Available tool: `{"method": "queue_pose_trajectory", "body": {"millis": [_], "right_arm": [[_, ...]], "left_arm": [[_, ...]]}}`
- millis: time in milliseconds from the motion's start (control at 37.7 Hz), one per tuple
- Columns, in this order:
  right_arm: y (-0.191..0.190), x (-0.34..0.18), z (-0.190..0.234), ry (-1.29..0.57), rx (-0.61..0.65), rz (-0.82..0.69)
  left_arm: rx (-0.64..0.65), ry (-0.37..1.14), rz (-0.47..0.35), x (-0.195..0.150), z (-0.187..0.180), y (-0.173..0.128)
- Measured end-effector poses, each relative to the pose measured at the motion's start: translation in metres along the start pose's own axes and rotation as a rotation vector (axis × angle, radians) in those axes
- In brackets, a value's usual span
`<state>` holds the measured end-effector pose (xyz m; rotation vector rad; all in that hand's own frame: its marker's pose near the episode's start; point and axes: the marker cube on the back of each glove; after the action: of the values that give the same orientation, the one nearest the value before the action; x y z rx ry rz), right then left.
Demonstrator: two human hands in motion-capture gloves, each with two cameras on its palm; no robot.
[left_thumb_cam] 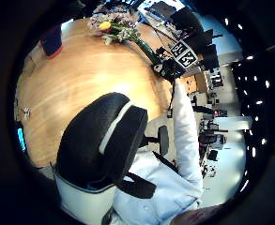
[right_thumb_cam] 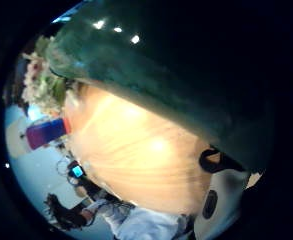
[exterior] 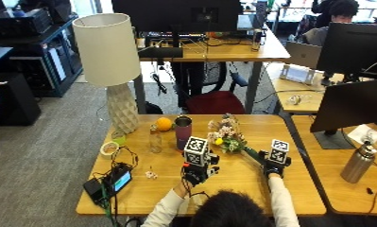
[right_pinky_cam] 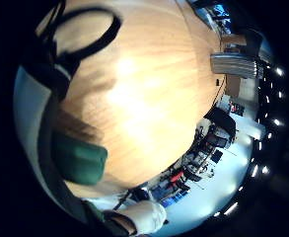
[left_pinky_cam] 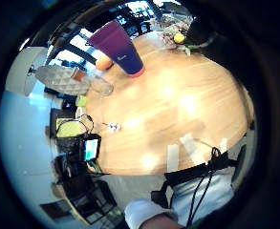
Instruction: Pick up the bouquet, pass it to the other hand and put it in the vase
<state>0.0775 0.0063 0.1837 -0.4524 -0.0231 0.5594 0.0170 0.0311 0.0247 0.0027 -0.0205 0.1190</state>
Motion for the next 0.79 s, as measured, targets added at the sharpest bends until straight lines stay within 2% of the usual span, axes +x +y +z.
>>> {"method": "queue_pose_trajectory", "body": {"millis": [79,159,265,318,371,450,503,583,715,795], "right_arm": [[-0.003,0.003,-0.004,0.009,0.032,0.037],[-0.003,0.002,-0.005,-0.012,0.044,0.013],[-0.007,0.007,-0.013,-0.013,0.224,0.065],[-0.004,0.011,-0.015,-0.043,0.242,0.112],[-0.003,0.005,-0.023,-0.179,0.289,0.072],[-0.001,-0.028,-0.051,-0.578,0.449,-0.150],[0.002,-0.045,-0.072,-0.795,0.542,-0.269],[0.003,-0.054,-0.096,-0.946,0.631,-0.310],[-0.036,-0.074,-0.096,-1.169,0.578,-0.343],[-0.022,-0.101,-0.109,-1.313,0.560,-0.429]], "left_arm": [[-0.008,0.002,-0.008,-0.003,-0.001,-0.002],[-0.022,0.017,-0.016,-0.007,0.001,-0.007],[-0.058,0.046,-0.029,-0.012,-0.001,-0.015],[-0.092,0.072,-0.033,-0.014,-0.004,-0.019],[-0.121,0.107,-0.028,-0.014,-0.009,-0.027],[-0.134,0.187,-0.009,-0.013,-0.021,-0.044],[-0.115,0.273,-0.001,-0.012,-0.030,-0.055],[-0.053,0.452,0.017,-0.006,-0.045,-0.071],[0.066,0.817,0.038,0.015,-0.074,-0.094],[0.148,1.041,0.058,0.038,-0.099,-0.107]]}}
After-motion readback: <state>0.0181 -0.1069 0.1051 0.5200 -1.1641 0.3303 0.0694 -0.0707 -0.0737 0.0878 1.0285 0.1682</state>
